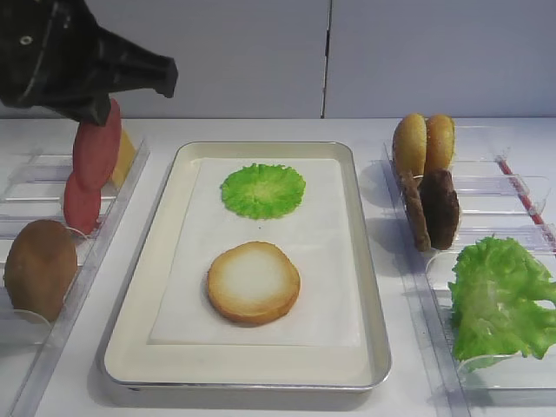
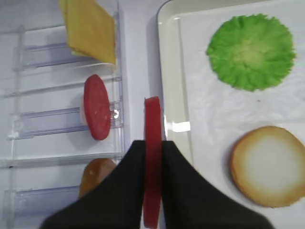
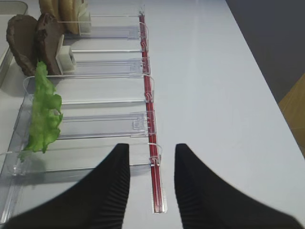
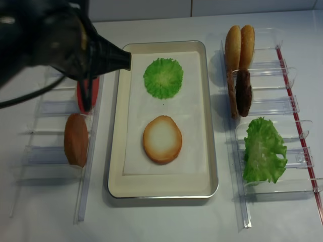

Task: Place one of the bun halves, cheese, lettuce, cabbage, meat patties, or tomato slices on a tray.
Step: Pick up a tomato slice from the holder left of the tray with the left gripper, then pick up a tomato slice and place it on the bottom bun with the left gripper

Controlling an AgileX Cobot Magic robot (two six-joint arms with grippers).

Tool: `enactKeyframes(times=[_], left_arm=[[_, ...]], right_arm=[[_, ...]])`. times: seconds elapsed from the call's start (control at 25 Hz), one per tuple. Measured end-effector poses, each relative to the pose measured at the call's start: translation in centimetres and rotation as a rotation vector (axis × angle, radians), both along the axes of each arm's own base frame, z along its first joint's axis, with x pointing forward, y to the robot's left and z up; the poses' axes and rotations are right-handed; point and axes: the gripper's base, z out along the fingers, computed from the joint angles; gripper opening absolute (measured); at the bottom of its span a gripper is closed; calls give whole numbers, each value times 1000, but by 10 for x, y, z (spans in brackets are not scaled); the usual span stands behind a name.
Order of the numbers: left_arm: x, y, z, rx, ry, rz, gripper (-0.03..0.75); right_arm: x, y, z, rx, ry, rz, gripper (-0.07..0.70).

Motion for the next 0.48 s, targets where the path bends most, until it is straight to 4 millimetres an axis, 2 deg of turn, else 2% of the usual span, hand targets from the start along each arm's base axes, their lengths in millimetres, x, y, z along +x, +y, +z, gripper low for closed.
enactKeyframes(times=[0.16,0.28,0.4,0.48], left_arm=[[-17,2,15,-72,2,-102,72],[-26,2,16,-186,16,-161,72],[-34,5,0,-333,30,-231,72],[-38,10,-18,-412,55,-247,72]], right_arm=[[0,0,0,0,0,0,255],[0,0,0,-1,0,1,255],[0,0,0,-1,0,1,255],[0,0,0,-1,0,1,255]])
